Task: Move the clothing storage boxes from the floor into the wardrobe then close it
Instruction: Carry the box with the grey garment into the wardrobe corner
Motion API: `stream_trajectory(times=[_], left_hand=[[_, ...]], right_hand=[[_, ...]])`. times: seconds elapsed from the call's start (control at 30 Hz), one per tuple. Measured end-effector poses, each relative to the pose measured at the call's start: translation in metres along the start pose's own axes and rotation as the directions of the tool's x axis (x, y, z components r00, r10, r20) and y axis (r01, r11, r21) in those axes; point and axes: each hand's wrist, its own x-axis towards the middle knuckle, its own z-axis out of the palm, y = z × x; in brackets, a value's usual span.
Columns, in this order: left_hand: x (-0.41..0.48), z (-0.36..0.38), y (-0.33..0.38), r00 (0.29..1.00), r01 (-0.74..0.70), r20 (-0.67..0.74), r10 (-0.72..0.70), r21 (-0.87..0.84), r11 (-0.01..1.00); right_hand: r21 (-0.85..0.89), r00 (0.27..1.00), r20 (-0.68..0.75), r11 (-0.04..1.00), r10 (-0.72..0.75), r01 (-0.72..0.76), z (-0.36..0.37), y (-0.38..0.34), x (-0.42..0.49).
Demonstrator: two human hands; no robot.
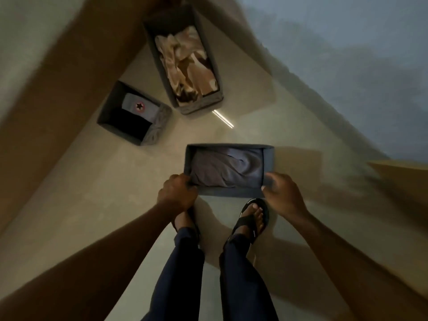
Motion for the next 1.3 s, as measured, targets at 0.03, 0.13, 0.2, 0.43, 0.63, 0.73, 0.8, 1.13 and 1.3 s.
stream_trajectory(times=[0.03,0.13,0.2,0.43,0.63,0.73,0.8,1.13,1.3], left_hand=[[0.015,0.007,-0.003,1.0,0.007,-0.007,-0.007,0.038,0.999],[0.059,0.026,-0.011,0.999,0.02,0.025,-0.022,0.071,0.997],[0.085,0.037,-0.015,0.998,0.005,0.061,-0.008,0.045,0.999],[0.106,0.046,-0.014,1.0,-0.023,-0.021,0.023,-0.037,0.999],[0.05,0.025,-0.008,0.997,-0.062,-0.048,0.061,-0.013,0.998],[0.001,0.002,0.005,0.998,-0.06,-0.012,0.06,-0.005,0.998],[-0.038,-0.016,0.02,0.997,-0.08,-0.009,0.08,-0.007,0.997],[-0.245,-0.109,0.099,0.904,-0.428,-0.028,0.427,-0.027,0.904],[-0.343,-0.168,0.112,0.8,-0.599,0.026,0.599,0.058,0.798]], right_hand=[[-0.018,1.0,-0.001,1.0,-0.004,0.004,0.009,0.006,0.012],[-0.045,0.999,-0.037,0.999,0.022,-0.024,0.034,0.021,0.047],[-0.025,0.997,-0.049,0.997,0.065,-0.067,0.048,0.027,0.066],[0.022,0.981,-0.149,0.992,0.125,-0.123,0.063,0.03,0.083],[0.078,0.981,-0.167,0.993,0.097,-0.085,0.035,0.014,0.033],[0.132,0.983,-0.134,0.985,0.128,-0.111,0.004,0.002,-0.015],[0.184,0.983,-0.106,0.975,0.147,-0.126,-0.019,-0.007,-0.053],[0.462,0.904,-0.3,0.875,0.305,-0.142,-0.137,-0.046,-0.287],[0.521,0.82,-0.469,0.852,0.329,-0.043,-0.169,-0.074,-0.417]])
